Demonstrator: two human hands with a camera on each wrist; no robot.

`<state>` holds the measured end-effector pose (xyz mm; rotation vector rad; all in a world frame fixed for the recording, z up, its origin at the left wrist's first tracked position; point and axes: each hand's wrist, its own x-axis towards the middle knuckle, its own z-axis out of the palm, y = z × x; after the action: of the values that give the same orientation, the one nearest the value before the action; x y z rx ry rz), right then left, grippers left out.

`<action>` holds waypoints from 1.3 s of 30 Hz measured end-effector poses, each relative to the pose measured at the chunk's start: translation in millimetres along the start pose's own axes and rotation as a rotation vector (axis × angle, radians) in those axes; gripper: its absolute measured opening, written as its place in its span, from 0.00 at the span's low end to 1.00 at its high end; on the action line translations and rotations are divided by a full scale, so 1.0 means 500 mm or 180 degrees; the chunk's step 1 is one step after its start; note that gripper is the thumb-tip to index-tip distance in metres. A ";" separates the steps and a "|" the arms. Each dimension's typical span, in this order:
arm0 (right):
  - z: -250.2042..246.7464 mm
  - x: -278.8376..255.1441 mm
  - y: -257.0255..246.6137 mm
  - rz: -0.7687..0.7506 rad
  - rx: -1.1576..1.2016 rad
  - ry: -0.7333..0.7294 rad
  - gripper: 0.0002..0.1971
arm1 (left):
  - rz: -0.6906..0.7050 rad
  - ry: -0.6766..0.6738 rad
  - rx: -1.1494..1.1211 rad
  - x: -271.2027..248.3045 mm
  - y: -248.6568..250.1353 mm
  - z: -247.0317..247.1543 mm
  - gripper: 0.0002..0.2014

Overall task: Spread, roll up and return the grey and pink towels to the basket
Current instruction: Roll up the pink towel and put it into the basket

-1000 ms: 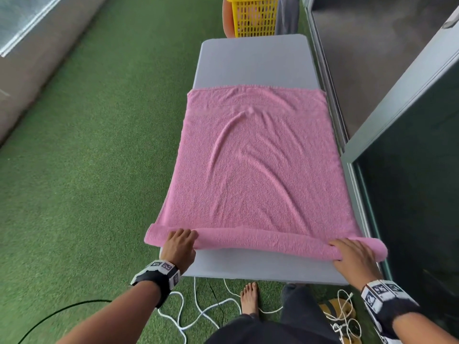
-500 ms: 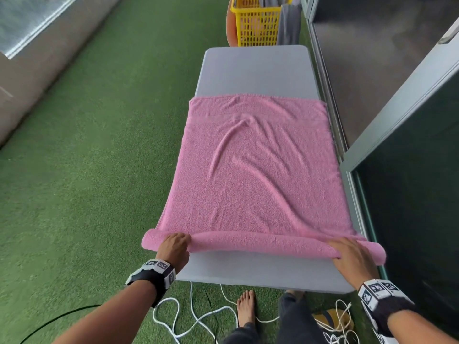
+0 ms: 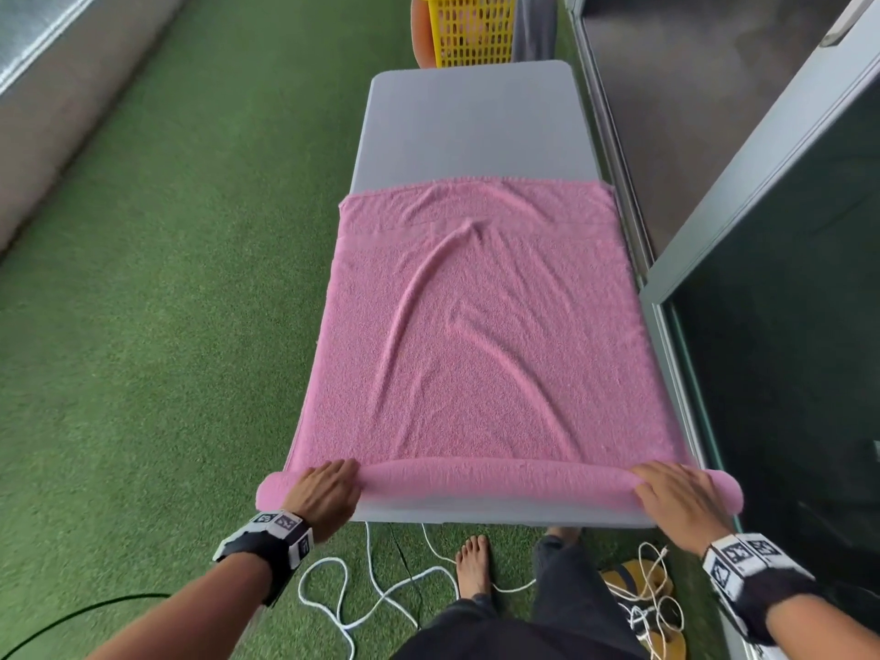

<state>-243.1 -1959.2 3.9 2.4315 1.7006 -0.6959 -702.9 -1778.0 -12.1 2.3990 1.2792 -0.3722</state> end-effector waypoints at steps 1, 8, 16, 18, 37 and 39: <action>-0.002 0.009 0.000 0.0025 0.0007 0.0007 0.19 | -0.0030 0.0085 -0.0034 0.006 -0.002 -0.005 0.20; -0.002 0.036 -0.032 -0.0184 0.0077 0.0668 0.21 | -0.0165 0.0973 0.0232 0.028 0.027 -0.015 0.13; 0.001 0.054 -0.024 -0.0118 0.0127 0.0346 0.20 | -0.0218 0.0707 0.0135 0.037 0.043 -0.008 0.19; -0.020 0.078 -0.026 -0.0188 -0.0036 0.0330 0.16 | -0.0116 0.0709 0.0151 0.065 0.049 -0.042 0.17; -0.030 0.144 -0.051 -0.0093 0.0010 0.0888 0.27 | -0.0311 0.0408 0.0328 0.159 0.049 -0.068 0.20; -0.037 0.146 -0.054 -0.0022 0.0075 0.0752 0.26 | -0.0423 0.0334 0.0259 0.161 0.050 -0.069 0.16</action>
<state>-241.9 -1879.9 -4.9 2.6150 1.7896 -0.4459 -636.3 -1715.8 -8.7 2.4360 1.5021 -0.3465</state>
